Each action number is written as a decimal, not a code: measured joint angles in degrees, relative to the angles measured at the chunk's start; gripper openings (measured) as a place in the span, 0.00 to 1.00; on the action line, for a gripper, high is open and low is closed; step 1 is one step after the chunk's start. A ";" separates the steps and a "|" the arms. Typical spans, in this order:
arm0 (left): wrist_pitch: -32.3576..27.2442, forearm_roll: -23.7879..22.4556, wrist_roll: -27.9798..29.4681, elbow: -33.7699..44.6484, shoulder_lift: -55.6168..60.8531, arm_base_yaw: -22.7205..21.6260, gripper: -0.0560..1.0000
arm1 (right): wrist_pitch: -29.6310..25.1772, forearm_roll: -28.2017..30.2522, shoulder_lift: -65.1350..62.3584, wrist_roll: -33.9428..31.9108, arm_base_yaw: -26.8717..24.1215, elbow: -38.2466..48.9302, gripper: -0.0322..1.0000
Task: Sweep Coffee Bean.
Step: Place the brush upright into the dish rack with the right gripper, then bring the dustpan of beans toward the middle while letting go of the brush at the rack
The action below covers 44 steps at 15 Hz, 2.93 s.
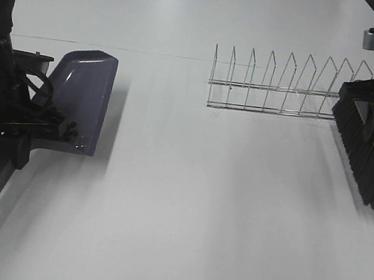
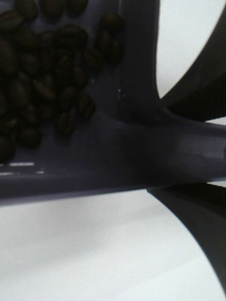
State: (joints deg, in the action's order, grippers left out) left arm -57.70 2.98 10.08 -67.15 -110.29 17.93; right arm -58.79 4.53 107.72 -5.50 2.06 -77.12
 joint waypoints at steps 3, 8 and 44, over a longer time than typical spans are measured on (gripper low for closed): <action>1.03 0.00 0.00 0.00 0.00 0.00 0.37 | -2.12 0.29 6.07 0.63 0.00 -6.25 0.33; 1.20 0.00 0.06 0.00 0.00 0.00 0.37 | -2.18 2.46 12.43 1.09 0.00 -15.01 0.33; 1.32 0.11 0.00 0.00 0.00 0.00 0.37 | -9.00 0.34 26.07 1.83 -0.57 -39.53 0.67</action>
State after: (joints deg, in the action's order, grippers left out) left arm -56.38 3.09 10.08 -67.15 -110.29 17.93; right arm -67.78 4.87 133.79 -3.67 1.49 -116.65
